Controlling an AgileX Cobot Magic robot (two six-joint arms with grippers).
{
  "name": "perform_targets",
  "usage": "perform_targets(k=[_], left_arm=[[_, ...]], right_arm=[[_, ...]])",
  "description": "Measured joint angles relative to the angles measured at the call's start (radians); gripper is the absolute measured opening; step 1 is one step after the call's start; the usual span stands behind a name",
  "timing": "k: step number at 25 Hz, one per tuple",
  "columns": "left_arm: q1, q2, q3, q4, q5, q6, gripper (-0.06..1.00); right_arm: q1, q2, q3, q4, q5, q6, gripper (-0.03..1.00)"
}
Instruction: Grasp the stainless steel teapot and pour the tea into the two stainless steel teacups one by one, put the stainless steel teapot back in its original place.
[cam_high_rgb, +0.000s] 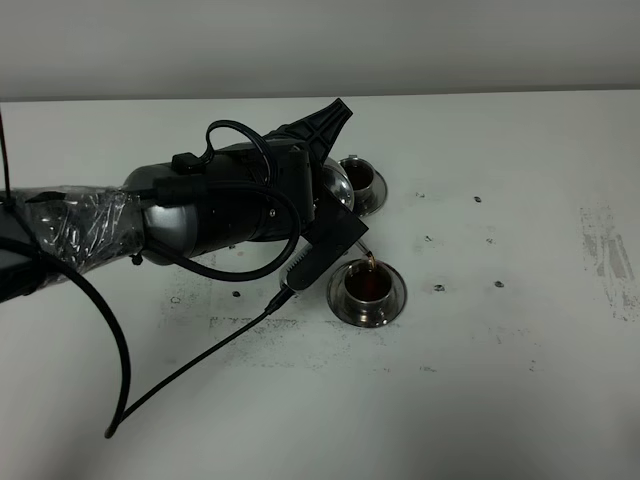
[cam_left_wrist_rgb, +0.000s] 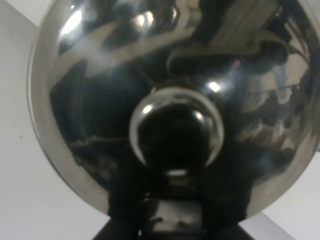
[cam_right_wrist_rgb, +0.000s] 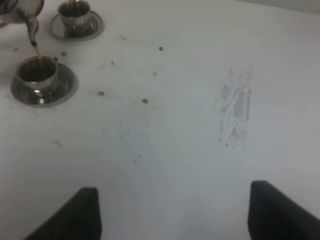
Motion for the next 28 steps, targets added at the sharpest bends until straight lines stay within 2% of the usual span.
perform_targets(k=[28], left_arm=[[0.0,0.0,0.0,0.003,0.017,0.007,0.18]], right_arm=[[0.0,0.0,0.0,0.0,0.0,0.0,0.59]])
